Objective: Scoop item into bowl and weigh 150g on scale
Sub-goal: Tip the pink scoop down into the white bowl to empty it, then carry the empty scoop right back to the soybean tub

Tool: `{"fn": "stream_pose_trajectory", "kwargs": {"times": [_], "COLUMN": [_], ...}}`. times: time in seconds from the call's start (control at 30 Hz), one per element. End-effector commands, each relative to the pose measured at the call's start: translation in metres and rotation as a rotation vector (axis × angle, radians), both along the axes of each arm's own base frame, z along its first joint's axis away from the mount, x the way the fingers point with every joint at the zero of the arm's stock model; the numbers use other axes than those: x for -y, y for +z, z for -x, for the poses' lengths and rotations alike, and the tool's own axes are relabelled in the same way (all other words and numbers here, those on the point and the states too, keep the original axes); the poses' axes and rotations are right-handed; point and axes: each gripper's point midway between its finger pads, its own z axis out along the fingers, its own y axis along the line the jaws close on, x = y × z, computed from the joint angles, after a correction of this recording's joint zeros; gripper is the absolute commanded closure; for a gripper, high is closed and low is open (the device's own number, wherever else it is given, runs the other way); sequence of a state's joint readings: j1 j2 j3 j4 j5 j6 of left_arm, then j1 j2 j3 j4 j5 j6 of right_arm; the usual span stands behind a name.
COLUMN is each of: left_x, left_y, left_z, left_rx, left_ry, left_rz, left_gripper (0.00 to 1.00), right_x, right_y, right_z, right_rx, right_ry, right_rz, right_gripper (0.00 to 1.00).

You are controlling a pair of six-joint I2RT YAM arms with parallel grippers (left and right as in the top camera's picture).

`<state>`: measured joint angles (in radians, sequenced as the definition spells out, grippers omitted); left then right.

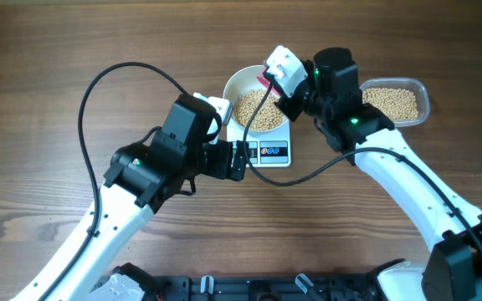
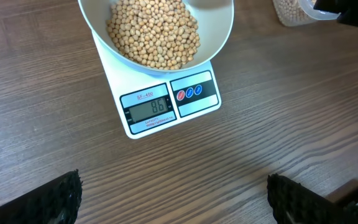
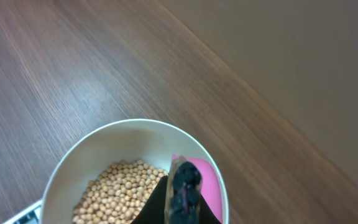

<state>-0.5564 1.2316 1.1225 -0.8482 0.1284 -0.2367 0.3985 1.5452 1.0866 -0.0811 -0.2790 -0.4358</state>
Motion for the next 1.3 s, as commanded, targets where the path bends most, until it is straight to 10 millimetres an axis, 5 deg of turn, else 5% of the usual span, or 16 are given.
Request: {"fn": "stream_pose_trajectory", "kwargs": {"times": [0.0, 0.2, 0.33, 0.6, 0.93, 1.27], "left_x": [-0.001, -0.001, -0.001, -0.001, -0.001, -0.001], "left_y": [-0.002, -0.002, -0.002, -0.002, -0.002, -0.002], "left_z": [0.001, 0.001, 0.001, 0.001, 0.001, 0.001], "left_rx": [0.009, 0.009, 0.009, 0.009, 0.009, 0.009], "left_ry": [-0.016, -0.016, -0.016, -0.016, -0.016, -0.016], "left_rz": [-0.017, -0.017, -0.017, -0.017, -0.017, -0.017], "left_gripper": [0.0, 0.0, 0.0, 0.0, 0.0, 0.0], "right_x": [0.0, -0.017, -0.002, 0.057, 0.108, 0.223], "right_y": [0.014, 0.018, 0.02, 0.034, 0.05, 0.053], "right_z": [-0.003, 0.012, 0.006, -0.01, -0.006, -0.017], "right_rx": [-0.084, -0.313, -0.43, -0.61, -0.759, -0.675], "right_ry": [-0.104, -0.109, -0.199, -0.288, -0.279, -0.495], "right_rz": [-0.144, -0.388, -0.515, -0.768, -0.956, -1.097], "right_gripper": [0.96, 0.96, 0.96, 0.96, 0.96, 0.96]}}
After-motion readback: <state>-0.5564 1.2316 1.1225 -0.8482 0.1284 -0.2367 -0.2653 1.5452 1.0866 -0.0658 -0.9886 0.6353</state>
